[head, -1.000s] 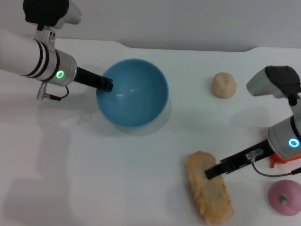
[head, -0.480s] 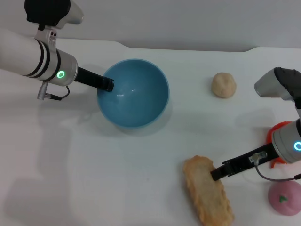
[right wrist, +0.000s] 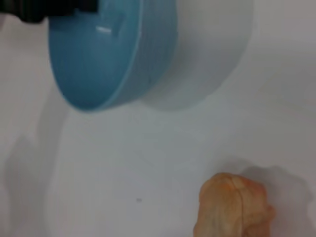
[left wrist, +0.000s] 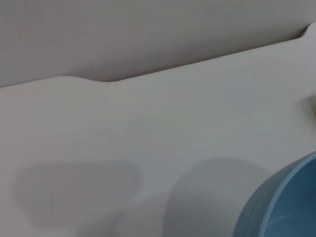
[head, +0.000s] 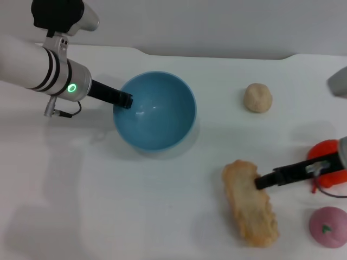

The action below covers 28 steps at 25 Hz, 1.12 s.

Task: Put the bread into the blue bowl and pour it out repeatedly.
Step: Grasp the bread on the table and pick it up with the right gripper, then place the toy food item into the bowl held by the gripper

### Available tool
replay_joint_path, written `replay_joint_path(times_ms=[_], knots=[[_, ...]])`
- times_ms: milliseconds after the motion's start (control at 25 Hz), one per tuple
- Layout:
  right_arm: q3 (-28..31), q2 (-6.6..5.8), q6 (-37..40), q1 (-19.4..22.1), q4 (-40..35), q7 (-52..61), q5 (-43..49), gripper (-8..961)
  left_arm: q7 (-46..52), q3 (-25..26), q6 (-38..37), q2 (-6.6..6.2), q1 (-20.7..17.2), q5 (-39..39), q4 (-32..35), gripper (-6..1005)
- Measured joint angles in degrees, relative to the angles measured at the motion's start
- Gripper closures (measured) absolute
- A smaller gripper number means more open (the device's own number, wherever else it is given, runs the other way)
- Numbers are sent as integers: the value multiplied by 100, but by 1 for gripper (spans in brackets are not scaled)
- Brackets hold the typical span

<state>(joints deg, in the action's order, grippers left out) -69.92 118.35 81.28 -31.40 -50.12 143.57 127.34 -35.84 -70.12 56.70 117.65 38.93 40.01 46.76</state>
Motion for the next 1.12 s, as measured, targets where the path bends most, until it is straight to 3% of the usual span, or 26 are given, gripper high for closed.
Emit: replay_joint_path(times_ms=[200, 480, 720, 800, 1120], knots=[[712, -5, 448, 262, -556, -200, -21, 941, 34, -3, 155, -12, 33, -76, -48, 1000], [1288, -19, 836, 216, -865, -656, -613, 944, 89, -93, 699, 8, 393, -442, -442, 1001], [1311, 0, 803, -95, -1224, -857, -1008, 942, 444, -873, 798, 71, 655, -351, -580, 999], [1287, 13, 661, -169, -1206, -1025, -1282, 941, 611, -1407, 775, 93, 770, -67, -576, 999], [1259, 20, 422, -338, -511, -1814, -1862, 938, 663, -1770, 769, 77, 832, 659, -388, 1000]])
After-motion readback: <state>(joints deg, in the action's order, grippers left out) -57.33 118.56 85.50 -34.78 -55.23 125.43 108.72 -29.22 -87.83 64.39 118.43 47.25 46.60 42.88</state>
